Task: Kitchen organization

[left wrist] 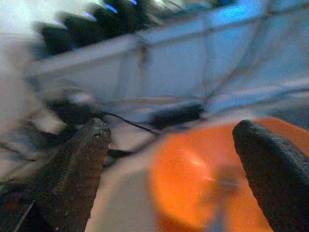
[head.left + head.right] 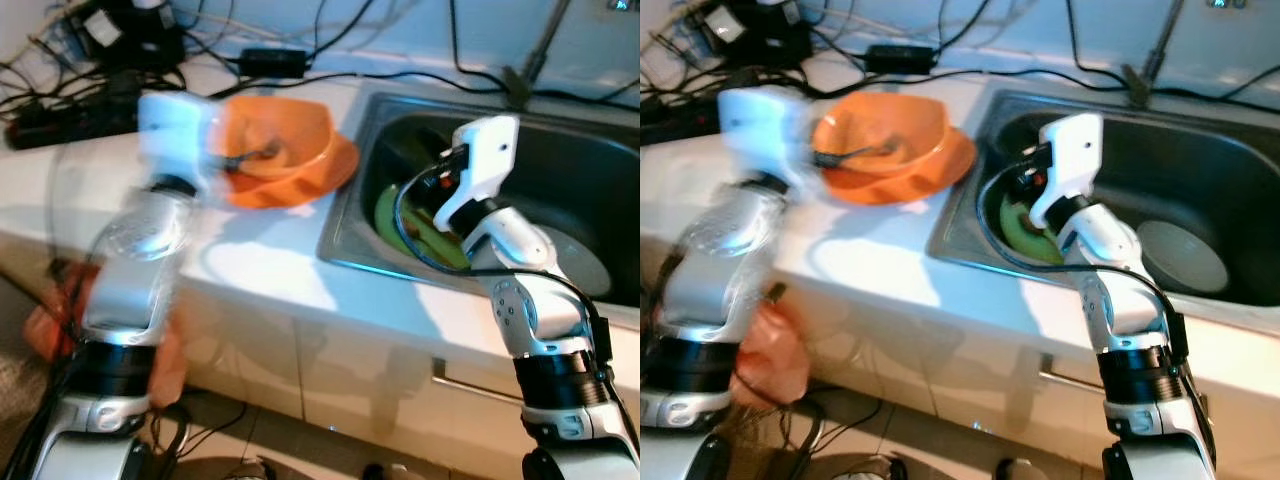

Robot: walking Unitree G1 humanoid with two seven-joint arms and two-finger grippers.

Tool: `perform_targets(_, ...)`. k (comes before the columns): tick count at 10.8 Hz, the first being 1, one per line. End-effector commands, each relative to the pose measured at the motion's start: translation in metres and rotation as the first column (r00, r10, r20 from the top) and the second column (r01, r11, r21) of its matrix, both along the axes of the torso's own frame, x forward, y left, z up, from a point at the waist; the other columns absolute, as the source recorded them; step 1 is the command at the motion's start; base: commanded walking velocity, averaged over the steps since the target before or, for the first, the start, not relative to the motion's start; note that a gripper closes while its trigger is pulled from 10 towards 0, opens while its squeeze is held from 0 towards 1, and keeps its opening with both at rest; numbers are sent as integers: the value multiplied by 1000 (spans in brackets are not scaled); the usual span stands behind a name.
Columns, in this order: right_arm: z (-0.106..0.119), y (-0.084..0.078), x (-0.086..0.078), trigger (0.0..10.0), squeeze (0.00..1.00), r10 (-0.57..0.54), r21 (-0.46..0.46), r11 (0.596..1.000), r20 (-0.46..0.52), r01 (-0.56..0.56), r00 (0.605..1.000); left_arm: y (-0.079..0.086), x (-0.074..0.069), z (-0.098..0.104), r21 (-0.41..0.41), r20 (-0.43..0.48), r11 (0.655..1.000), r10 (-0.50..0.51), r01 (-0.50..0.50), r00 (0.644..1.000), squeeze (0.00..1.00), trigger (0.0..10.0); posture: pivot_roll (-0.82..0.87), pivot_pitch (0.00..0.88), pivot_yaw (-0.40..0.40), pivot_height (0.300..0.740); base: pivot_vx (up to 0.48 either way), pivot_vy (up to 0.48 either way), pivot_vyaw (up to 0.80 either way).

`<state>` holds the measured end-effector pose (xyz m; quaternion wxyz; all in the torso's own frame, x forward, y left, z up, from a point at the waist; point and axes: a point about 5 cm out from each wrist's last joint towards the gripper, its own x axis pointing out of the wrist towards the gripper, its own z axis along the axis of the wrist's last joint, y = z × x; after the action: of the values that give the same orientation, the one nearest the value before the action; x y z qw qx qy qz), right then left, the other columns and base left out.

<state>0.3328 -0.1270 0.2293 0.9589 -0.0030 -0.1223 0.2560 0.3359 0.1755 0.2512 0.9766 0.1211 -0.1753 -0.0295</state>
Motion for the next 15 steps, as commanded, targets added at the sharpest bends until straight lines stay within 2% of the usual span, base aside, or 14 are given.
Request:
perform_targets(1, 2, 4, -5, 10000, 1000, 36, 6, 999, -5, -36, 999, 8, -4, 0, 22, 56, 997, 76, -78, 995, 1000, 10000, 66, 96, 36, 740, 0, 0, 0)
perform_targets(2, 2, 4, -6, 10000, 1000, 40, 5, 999, -12, -40, 999, 11, -2, -9, 16, 24, 995, 95, -95, 995, 1000, 10000, 65, 96, 38, 740, 0, 0, 0)
perform_targets(3, 3, 5, -9, 10000, 196, 48, 5, 999, -20, -48, 999, 11, -2, -15, 21, 19, 995, 101, -102, 995, 655, 10000, 64, 94, 39, 740, 0, 0, 0)
perform_targets(4, 4, 7, -11, 10000, 0, 59, 7, 998, -25, -59, 998, 10, 0, -19, 33, 18, 995, 93, -93, 996, 0, 10000, 63, 92, 40, 740, 0, 0, 0)
perform_targets(6, 4, 8, -13, 10000, 0, 67, 3, 998, -30, -67, 997, 6, 4, -27, 32, -13, 998, 56, -56, 998, 0, 10000, 60, 89, 41, 740, 0, 0, 0)
perform_targets(7, 4, 7, -17, 10000, 0, 80, -7, 997, -35, -80, 996, -3, 8, -33, 5, -50, 999, -40, 41, 998, 0, 10000, 59, 87, 43, 740, 0, 0, 0)
perform_targets(8, 4, 8, -18, 10000, 0, 89, -10, 996, -41, -90, 995, -7, 9, -36, 6, -48, 998, -67, 68, 997, 0, 10000, 57, 87, 42, 740, 0, 0, 0)
perform_targets(9, 4, 9, -20, 10000, 0, 100, -11, 995, -48, -101, 994, -9, 10, -38, 8, -45, 997, -82, 82, 996, 0, 10000, 57, 87, 42, 740, 0, 0, 0)
perform_targets(11, 1, 16, -32, 10000, 0, 204, 16, 979, -104, -204, 973, -13, 14, -41, 25, -34, 994, -102, 103, 994, 0, 10000, 39, 88, 37, 740, 0, 0, 0)
perform_targets(13, -2, 16, -35, 10000, 0, 222, 2, 975, -122, -224, 967, -17, 18, -45, 37, -36, 990, -135, 136, 990, 0, 10000, 34, 89, 36, 740, 0, 0, 0)
perform_targets(14, -2, 17, -36, 10000, 0, 221, 6, 975, -127, -222, 967, -18, 20, -47, 39, -31, 988, -146, 147, 989, 0, 9647, 29, 91, 37, 740, 0, 0, 0)
perform_targets(15, -2, 18, -38, 10000, 0, 223, 6, 974, -133, -224, 966, -20, 23, -49, 36, -25, 987, -155, 156, 988, 0, 10000, 27, 92, 35, 740, 0, 0, 0)
